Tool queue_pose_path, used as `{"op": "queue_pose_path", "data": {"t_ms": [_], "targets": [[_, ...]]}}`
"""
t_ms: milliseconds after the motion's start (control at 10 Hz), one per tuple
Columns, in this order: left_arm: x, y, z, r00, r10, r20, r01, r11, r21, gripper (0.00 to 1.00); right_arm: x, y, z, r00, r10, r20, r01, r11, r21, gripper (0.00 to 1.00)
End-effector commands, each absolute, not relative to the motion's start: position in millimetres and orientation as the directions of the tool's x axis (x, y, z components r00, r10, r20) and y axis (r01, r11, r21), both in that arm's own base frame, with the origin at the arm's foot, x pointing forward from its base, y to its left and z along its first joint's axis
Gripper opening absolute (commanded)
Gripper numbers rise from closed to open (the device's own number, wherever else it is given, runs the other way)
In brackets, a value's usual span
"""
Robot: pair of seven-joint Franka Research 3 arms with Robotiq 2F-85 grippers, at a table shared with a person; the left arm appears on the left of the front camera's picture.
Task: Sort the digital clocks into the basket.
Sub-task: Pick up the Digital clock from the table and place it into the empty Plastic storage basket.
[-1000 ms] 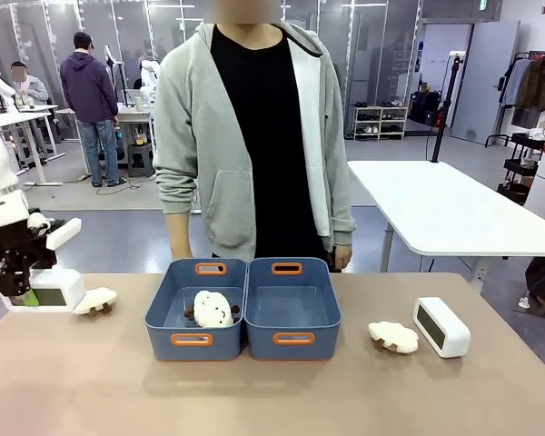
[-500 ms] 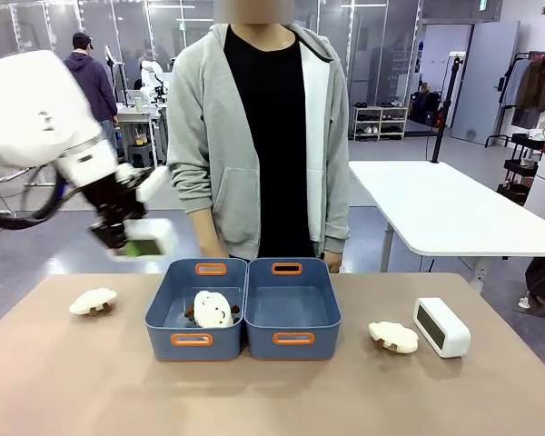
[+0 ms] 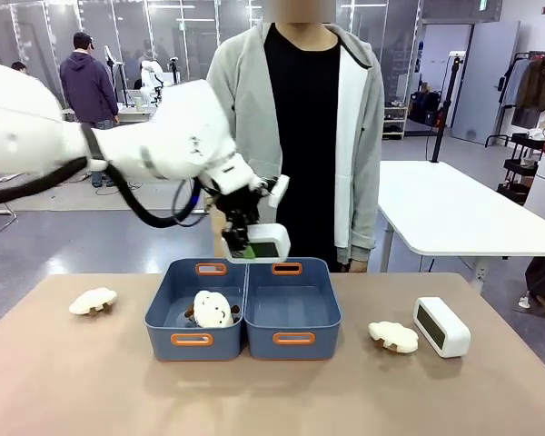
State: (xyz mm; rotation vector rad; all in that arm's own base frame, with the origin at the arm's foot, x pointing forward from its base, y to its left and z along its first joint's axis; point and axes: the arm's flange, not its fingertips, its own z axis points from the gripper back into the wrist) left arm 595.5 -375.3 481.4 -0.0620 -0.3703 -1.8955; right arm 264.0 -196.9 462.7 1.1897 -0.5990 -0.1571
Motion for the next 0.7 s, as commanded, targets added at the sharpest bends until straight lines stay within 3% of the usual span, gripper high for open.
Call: {"op": "queue_pose_path", "data": {"t_ms": [0,200,300,600], "targets": [[624.0,-419.0,476.1,-0.33,-0.923,0.199,0.939,-0.299,0.17,0.51,263.8,-198.7,463.4,0.829,-0.42,0.369,-0.208,0.38,0.901,1.0],[624.4,-445.5,447.9,-0.203,-0.962,0.181,0.976,-0.183,0.122,0.51,263.8,-198.7,463.4,0.829,-0.42,0.369,-0.208,0.38,0.901,1.0],[635.5,-457.5,425.0,-0.211,-0.947,0.242,0.976,-0.191,0.104,0.51,263.8,-198.7,463.4,0.829,-0.42,0.369,-0.208,0.38,0.901,1.0],[634.3,-460.3,399.8,-0.131,-0.97,0.206,0.991,-0.133,0.0,0.51,263.8,-198.7,463.4,0.829,-0.42,0.369,-0.208,0.38,0.901,1.0]]}}
